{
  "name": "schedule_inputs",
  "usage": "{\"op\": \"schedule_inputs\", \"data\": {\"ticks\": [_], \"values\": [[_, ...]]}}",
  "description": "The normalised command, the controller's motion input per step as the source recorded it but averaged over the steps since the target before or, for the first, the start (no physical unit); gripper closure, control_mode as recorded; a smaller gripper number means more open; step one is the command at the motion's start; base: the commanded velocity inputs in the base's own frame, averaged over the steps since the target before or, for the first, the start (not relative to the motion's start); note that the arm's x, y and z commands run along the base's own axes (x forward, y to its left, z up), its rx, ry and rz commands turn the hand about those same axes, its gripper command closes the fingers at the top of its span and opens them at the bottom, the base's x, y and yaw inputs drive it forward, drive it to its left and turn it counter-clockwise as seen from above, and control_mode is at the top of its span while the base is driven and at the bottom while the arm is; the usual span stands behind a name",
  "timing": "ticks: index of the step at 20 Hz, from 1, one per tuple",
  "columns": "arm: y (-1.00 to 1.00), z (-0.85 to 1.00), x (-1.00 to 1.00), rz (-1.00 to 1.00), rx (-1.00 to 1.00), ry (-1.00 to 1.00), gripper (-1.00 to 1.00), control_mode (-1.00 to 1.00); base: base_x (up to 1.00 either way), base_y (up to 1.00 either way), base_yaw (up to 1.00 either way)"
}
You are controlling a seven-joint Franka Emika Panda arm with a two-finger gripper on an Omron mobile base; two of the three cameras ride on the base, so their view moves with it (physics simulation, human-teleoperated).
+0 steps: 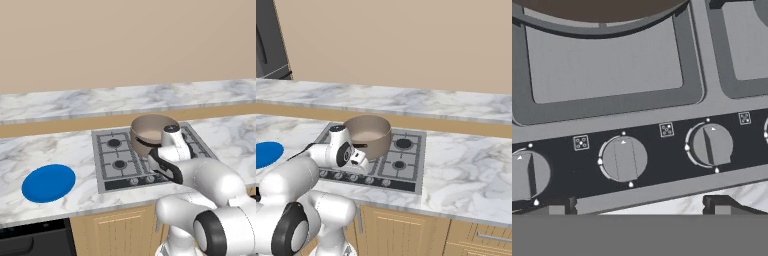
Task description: Retrieve the frozen meat and place it in the pot on a burner. Then turn the burner on.
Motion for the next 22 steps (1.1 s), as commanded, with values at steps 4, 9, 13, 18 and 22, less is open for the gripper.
{"op": "schedule_inputs", "data": {"ticks": [4, 9, 13, 18, 22], "values": [[0.01, -0.07, 0.11, 0.0, 0.0, -0.01, -1.0, -1.0, 0.0, 0.0, 0.0], [0.0, -0.09, 0.06, 0.0, 0.0, 0.0, -1.0, -1.0, 0.0, 0.0, 0.0], [0.0, -0.15, 0.04, 0.0, 0.0, 0.0, -1.0, -1.0, 0.0, 0.0, 0.0], [0.0, -0.11, 0.01, 0.0, 0.0, -0.01, -1.0, -1.0, 0.0, 0.0, 0.0], [0.04, -0.02, 0.06, 0.0, 0.0, 0.0, -1.0, -1.0, 0.0, 0.0, 0.0]]}}
